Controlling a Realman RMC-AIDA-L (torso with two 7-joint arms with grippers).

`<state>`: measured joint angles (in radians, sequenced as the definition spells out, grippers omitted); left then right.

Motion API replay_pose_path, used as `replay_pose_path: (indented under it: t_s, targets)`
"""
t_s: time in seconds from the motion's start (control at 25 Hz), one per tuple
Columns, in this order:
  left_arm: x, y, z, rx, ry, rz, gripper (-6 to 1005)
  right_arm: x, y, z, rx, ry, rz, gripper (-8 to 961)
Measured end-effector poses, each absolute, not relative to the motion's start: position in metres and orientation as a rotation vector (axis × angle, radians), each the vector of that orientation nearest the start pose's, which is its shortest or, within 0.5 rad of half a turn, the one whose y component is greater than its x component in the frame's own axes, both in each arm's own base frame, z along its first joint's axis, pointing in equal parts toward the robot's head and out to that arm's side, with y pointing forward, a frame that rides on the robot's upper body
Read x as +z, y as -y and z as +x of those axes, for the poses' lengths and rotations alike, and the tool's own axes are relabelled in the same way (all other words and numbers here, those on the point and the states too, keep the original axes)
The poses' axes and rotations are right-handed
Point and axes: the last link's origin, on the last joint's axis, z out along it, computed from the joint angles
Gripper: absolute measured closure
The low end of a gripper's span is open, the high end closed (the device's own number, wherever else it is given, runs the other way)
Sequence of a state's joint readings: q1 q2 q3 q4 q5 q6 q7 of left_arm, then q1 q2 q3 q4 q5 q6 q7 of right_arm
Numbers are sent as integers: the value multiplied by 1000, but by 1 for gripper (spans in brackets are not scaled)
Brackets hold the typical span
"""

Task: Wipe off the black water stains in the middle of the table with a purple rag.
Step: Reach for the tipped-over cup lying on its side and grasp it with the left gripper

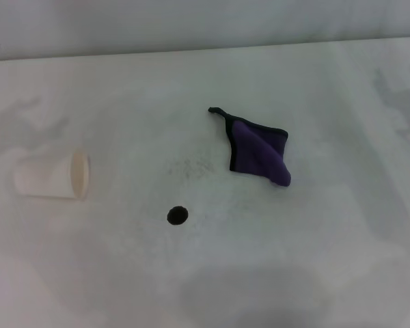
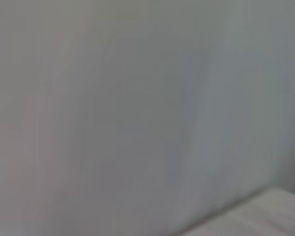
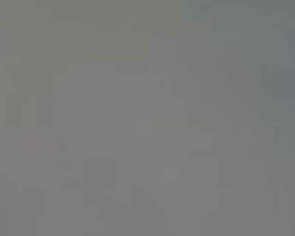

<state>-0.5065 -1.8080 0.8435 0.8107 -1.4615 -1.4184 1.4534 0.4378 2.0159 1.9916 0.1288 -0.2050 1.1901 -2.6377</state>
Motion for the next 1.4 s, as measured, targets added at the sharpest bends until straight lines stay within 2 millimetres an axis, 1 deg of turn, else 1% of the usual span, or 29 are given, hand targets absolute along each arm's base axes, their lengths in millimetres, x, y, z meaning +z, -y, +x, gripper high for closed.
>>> replay_pose_path:
  t_s: [0.12,0.2,0.28,0.44,0.48,0.52,0.64,0.8,1.0,1.08,1.12,1.16,1.4]
  targets:
    - [141,-389,-250,-546,638,-2512,120,63,-345,360,850,-657,-1401,124]
    - [140,-391,-247,-400,613,-2564,121,63,-344,363,843,-671,-1395,124]
    - [139,-392,-244,-303,576,-2595,122,62,-343,364,840,-675,-1393,124]
    - [137,-391,-238,-126,484,-2647,122,63,-342,364,841,-674,-1391,124]
    - [135,-390,-239,-27,388,-2676,122,63,-342,364,842,-674,-1391,124]
    - [135,-390,-239,-27,388,-2676,122,63,-342,364,843,-673,-1391,123]
    - [126,-388,-242,67,260,-2713,122,63,-343,364,845,-673,-1391,123]
    - [114,-383,-241,123,116,-2767,122,63,-343,364,848,-680,-1390,123]
    - [105,-383,-239,234,37,-2776,123,63,-343,364,849,-682,-1390,123]
    - [98,-384,-239,276,4,-2775,123,63,-343,364,850,-682,-1389,123]
    - [98,-384,-239,276,4,-2775,123,63,-343,364,852,-683,-1390,123]
    - [87,-386,-238,324,-24,-2773,123,63,-343,364,855,-687,-1388,123]
    - [60,-386,-237,419,-80,-2800,123,63,-346,363,867,-699,-1386,123]
